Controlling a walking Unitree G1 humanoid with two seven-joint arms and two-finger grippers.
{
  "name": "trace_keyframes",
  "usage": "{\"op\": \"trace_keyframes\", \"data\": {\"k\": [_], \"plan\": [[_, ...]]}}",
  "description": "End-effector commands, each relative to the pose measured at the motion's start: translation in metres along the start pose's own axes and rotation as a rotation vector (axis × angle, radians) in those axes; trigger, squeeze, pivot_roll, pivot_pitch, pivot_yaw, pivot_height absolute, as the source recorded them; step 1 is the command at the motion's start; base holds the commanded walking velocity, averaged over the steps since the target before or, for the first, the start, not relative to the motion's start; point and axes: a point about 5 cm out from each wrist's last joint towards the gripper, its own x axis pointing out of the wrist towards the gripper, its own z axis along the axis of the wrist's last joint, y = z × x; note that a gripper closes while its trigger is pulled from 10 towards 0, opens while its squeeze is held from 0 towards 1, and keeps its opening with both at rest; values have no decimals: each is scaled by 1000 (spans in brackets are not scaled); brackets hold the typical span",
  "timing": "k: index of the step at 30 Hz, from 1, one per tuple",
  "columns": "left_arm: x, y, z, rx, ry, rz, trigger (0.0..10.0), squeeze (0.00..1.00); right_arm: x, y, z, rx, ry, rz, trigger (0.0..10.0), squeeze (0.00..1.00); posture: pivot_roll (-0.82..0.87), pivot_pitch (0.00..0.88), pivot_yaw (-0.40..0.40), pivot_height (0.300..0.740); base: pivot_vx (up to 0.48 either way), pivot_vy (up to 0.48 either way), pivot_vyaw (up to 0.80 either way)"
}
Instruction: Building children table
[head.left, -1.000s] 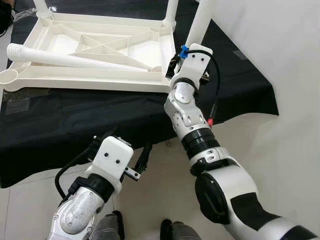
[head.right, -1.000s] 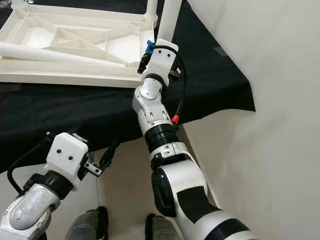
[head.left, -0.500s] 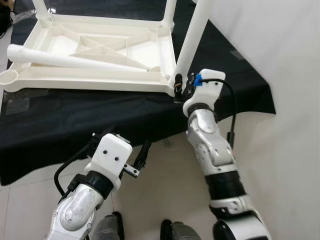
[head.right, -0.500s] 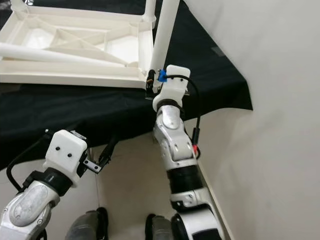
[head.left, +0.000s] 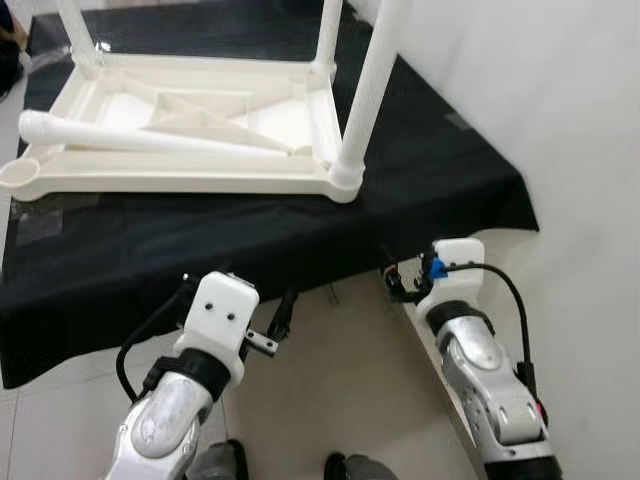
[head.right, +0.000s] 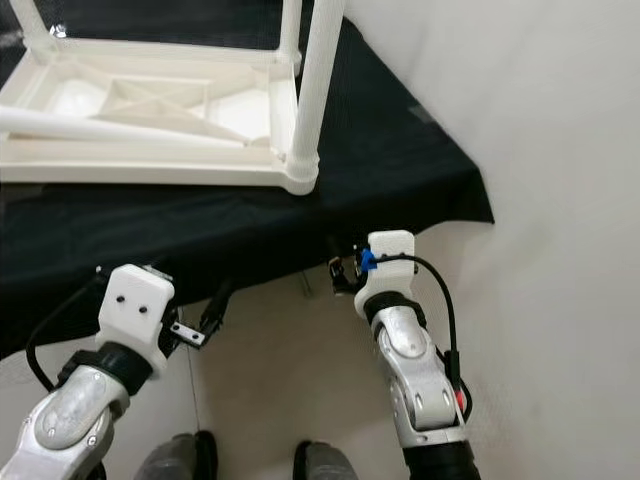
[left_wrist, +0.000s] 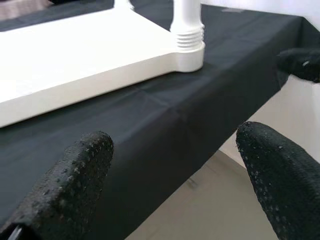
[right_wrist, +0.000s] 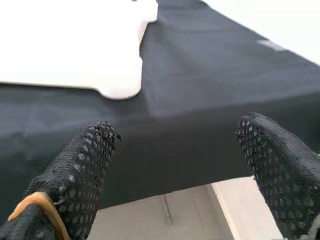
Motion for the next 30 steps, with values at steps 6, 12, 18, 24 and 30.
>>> {"op": "trace_keyframes", "data": {"k": [6, 12, 18, 24, 30], "plan": [[6, 8, -6, -22, 9, 52, 10000, 0, 4, -16, 5, -21, -26, -50, 10000, 0, 59, 69, -82, 740, 0, 0, 0], [7, 12, -8, -11, 3, 73, 10000, 0, 7, -17, 10, -17, -39, -41, 10000, 0, 61, 67, -84, 740, 270, 0, 0], [8, 13, -9, -10, 2, 75, 10000, 0, 12, -19, 12, -5, -46, -64, 10000, 0, 64, 72, -86, 740, 375, 0, 0], [8, 15, -10, -4, 3, 81, 10000, 0, 14, -34, 10, -60, -20, -177, 10000, 0, 65, 80, -84, 740, 399, 0, 0], [8, 17, -11, 3, 11, 95, 10000, 0, 15, -43, 8, -63, 8, -228, 10000, 0, 66, 84, -83, 740, 390, 0, 0]]}}
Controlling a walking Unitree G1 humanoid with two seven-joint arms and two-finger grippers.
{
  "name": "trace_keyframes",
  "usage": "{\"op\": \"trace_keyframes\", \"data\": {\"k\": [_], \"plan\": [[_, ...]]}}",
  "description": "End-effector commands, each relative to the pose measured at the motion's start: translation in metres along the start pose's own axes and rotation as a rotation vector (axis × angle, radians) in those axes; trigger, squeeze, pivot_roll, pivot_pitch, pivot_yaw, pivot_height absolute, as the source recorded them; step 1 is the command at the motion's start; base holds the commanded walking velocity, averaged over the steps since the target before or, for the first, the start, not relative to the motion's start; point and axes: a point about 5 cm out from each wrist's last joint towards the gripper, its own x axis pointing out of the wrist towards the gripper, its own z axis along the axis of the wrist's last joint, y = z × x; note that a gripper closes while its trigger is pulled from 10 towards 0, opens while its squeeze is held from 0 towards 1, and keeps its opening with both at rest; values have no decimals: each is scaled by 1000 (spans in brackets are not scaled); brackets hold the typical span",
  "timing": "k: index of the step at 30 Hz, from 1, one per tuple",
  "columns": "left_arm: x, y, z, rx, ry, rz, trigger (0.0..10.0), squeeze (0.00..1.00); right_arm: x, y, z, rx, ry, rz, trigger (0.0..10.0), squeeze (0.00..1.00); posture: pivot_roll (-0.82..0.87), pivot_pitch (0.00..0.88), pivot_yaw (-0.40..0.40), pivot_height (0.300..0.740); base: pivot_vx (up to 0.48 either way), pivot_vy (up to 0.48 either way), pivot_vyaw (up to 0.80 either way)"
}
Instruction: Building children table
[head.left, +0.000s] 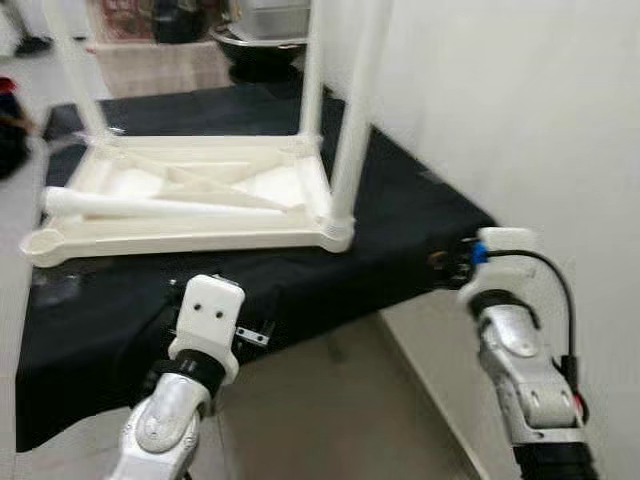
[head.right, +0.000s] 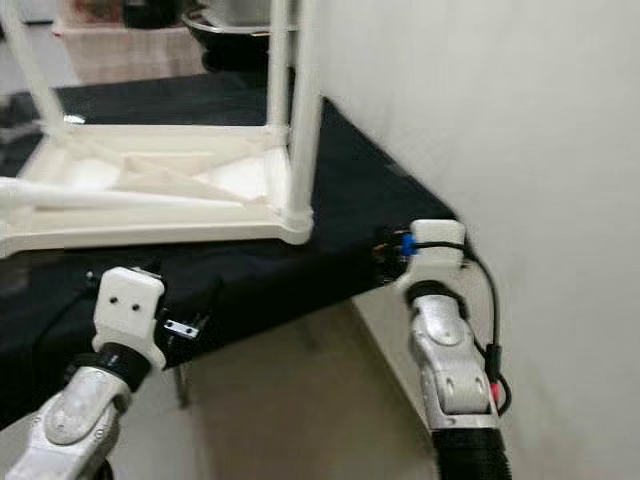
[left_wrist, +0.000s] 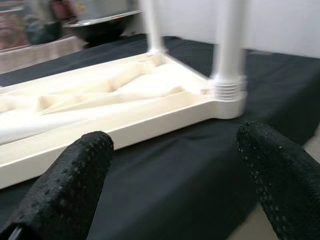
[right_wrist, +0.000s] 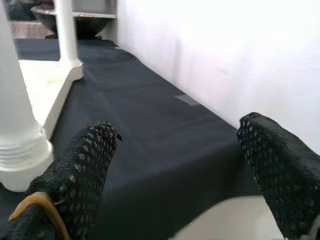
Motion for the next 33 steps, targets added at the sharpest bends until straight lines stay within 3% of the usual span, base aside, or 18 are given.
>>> {"op": "trace_keyframes", "data": {"k": [1, 4, 10, 20, 25, 26, 28, 29, 31, 33], "plan": [[1, 0, -2, 3, 13, 0, 10000, 0, 1, -6, -3, -4, 26, -25, 10000, 0, 66, 84, -83, 740, 364, 0, 0], [1, 0, -2, 0, 12, 1, 10000, 0, 2, -7, -1, 10, 9, -38, 10000, 0, 66, 83, -83, 740, 341, 0, 0], [2, 0, -2, -5, 15, -3, 10000, 0, 3, -27, 1, -74, 16, -195, 10000, 0, 69, 85, -83, 740, 0, 0, 0], [2, 1, -2, -4, 17, 0, 10000, 0, 9, -24, 0, -63, 48, -155, 10000, 0, 66, 92, -82, 740, 0, 0, 0], [2, 0, -1, -9, 13, -3, 10000, 0, 21, -39, -6, -94, 94, -163, 10000, 0, 67, 94, -83, 740, 0, 0, 0], [2, -1, -1, -12, 13, -5, 10000, 0, 25, -43, -8, -99, 115, -139, 10000, 0, 67, 95, -84, 740, 0, 0, 0], [1, -5, -2, -33, 20, -40, 10000, 0, 33, -36, -14, 15, 190, 121, 10000, 0, 67, 101, -85, 740, 0, 0, 0], [1, -5, -2, -33, 20, -40, 10000, 0, 33, -36, -14, 15, 190, 121, 10000, 0, 67, 101, -85, 740, 0, 0, 0], [-2, -11, -4, -42, 32, -85, 10000, 0, 38, -37, -10, 71, 188, 298, 10000, 0, 67, 103, -86, 740, 0, 0, 0], [-3, -13, -4, -46, 35, -100, 10000, 0, 39, -41, -8, 82, 179, 333, 10000, 0, 67, 103, -86, 740, 0, 0, 0]]}}
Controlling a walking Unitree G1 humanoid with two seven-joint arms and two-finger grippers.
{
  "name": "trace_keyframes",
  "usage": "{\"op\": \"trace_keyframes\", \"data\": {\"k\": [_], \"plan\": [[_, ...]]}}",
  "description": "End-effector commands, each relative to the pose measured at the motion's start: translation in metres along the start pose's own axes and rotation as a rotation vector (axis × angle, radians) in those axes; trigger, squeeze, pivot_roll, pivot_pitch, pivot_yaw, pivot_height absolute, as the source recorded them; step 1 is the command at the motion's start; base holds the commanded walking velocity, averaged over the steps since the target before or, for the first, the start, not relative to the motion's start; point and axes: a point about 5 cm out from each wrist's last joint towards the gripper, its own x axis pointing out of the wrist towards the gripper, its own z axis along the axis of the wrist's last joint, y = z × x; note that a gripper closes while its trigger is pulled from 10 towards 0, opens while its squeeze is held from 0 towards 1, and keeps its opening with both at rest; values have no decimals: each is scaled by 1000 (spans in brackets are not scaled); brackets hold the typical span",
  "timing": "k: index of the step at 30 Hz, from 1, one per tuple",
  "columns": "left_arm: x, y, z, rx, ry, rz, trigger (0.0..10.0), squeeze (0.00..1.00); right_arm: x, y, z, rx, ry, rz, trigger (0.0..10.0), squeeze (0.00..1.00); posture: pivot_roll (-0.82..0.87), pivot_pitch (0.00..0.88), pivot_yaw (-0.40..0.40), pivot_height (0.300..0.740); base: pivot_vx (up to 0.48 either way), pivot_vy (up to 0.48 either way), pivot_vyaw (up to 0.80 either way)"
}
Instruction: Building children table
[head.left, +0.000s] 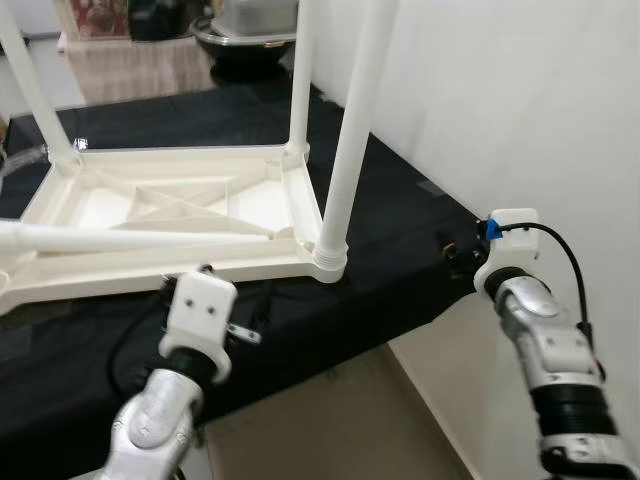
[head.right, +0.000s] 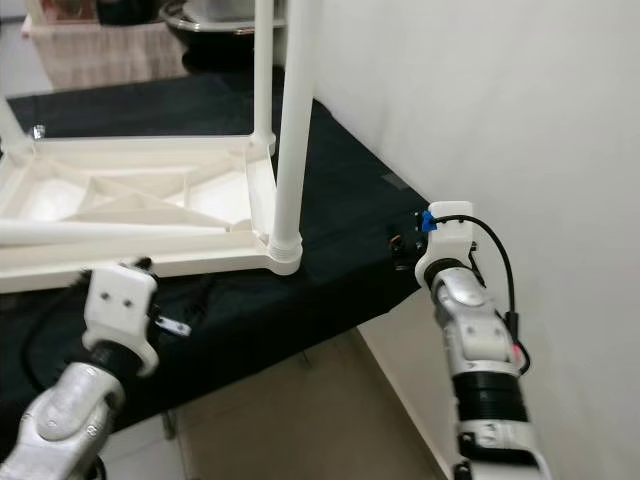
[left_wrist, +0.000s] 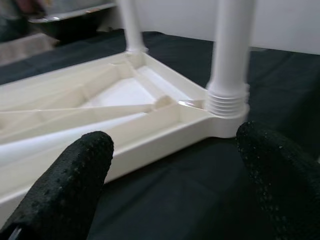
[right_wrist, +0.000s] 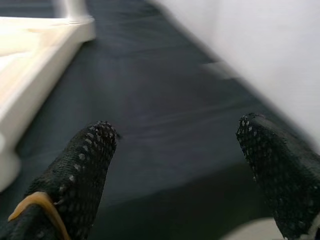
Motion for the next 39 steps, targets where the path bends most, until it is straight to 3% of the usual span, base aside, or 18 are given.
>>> {"op": "trace_keyframes", "data": {"k": [1, 8, 9, 14, 15, 18, 19, 23, 27, 39], "plan": [[-3, -4, -1, -14, 10, -30, 10000, 0, 0, -5, 5, -26, -15, 87, 10000, 0, 66, 105, -85, 740, 0, 0, 0], [-5, -9, 0, -5, 7, -61, 10000, 0, -4, -11, 14, -91, 16, 301, 10000, 0, 70, 106, -86, 740, 0, 0, 0], [-5, -10, 1, -8, 3, -69, 10000, 0, -5, -10, 16, -93, 16, 359, 10000, 1000, 72, 107, -83, 740, 0, 0, 0], [-6, -13, 2, -22, -3, -89, 10000, 0, -3, -2, 29, -111, -46, 456, 10000, 1000, 73, 104, -84, 740, 0, 0, 0], [-7, -14, 2, -31, -7, -98, 10000, 0, 1, 5, 39, -87, -98, 518, 10000, 0, 73, 104, -84, 740, 0, 0, 0], [-7, -14, 3, -28, -10, -98, 10000, 0, 3, 10, 45, -79, -138, 542, 10000, 0, 73, 104, -84, 740, 0, 0, 0], [-8, -14, 3, -27, -10, -100, 10000, 0, 8, 18, 55, -40, -192, 589, 10000, 0, 79, 97, -81, 740, 0, 0, 0], [-8, -14, 3, -26, -11, -101, 10000, 0, 10, 23, 58, -27, -205, 635, 10000, 0, 80, 97, -83, 740, 0, 0, 0], [-8, -12, 4, -21, -17, -94, 10000, 0, 9, 39, 62, -3, -220, 811, 10000, 0, 85, 96, -86, 740, 0, 0, 0], [-8, -13, 6, -19, -29, -95, 10000, 0, 24, 52, 70, 8, -260, 808, 10000, 0, 86, 102, -85, 740, 0, 0, 0]]}}
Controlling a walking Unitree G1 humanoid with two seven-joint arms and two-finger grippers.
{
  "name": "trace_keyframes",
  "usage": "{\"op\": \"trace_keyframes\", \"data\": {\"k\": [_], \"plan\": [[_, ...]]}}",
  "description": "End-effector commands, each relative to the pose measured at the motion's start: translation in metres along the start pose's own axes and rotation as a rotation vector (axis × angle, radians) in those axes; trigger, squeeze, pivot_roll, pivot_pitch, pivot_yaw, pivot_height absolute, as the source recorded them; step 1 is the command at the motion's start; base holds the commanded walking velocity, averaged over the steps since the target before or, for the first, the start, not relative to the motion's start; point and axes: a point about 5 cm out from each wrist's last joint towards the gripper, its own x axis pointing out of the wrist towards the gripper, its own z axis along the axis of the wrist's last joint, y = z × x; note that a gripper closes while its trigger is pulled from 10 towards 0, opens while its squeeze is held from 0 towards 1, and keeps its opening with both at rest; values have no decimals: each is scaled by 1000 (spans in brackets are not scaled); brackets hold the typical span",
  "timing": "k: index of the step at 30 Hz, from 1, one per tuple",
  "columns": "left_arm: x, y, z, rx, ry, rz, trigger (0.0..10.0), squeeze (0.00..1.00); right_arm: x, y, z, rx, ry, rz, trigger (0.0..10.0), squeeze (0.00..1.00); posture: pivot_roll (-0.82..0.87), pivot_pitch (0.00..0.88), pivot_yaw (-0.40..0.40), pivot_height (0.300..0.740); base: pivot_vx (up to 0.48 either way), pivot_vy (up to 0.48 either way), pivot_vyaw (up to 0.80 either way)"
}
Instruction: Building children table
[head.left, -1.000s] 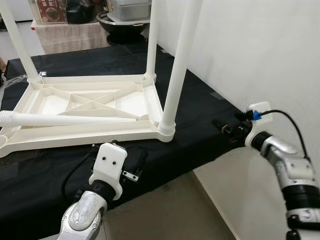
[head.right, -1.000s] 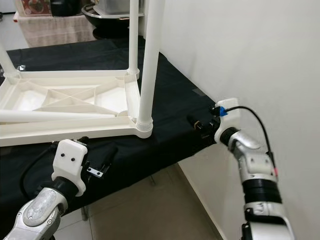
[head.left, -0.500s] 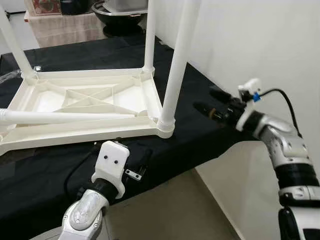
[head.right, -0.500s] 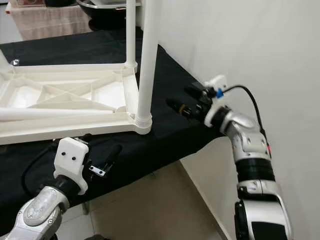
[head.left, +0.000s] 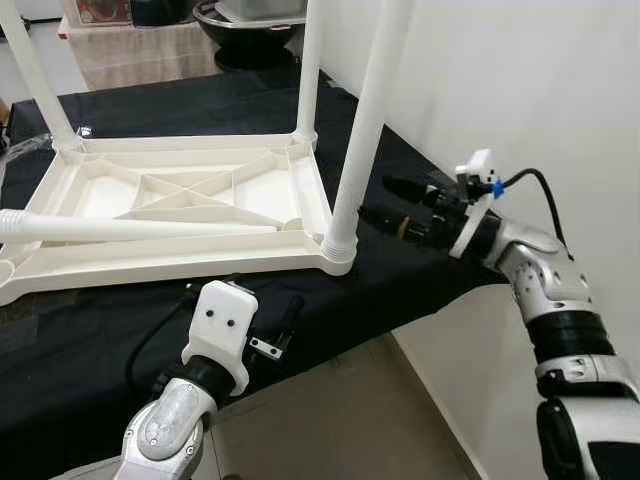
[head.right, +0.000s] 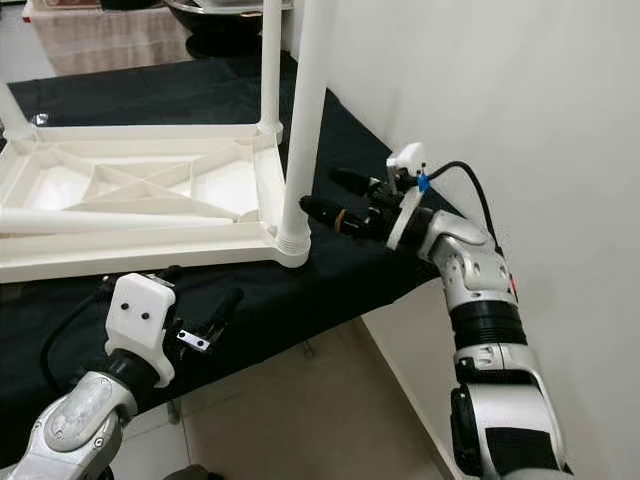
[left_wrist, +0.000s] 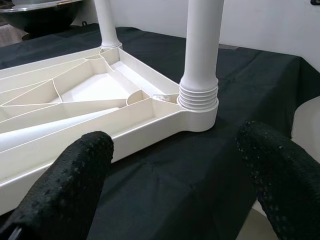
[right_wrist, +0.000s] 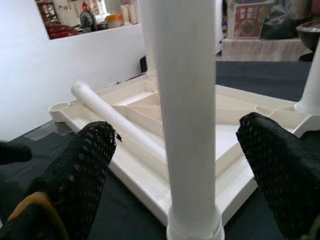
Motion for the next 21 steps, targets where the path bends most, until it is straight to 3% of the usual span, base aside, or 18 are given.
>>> {"op": "trace_keyframes", "data": {"k": [1, 8, 21], "plan": [[-1, -2, 4, 9, -16, -15, 10000, 0, 8, -3, 2, -6, -25, -26, 10000, 0, 89, 104, -89, 740, 0, 0, 0], [-2, -2, 4, 12, -18, -17, 10000, 0, 13, -2, 2, -8, -28, -2, 10000, 0, 88, 109, -89, 740, 0, 0, 0], [-2, -3, 5, 12, -21, -14, 10000, 0, 43, 4, 0, 1, -44, 20, 10000, 0, 91, 117, -94, 740, 0, 0, 0]]}}
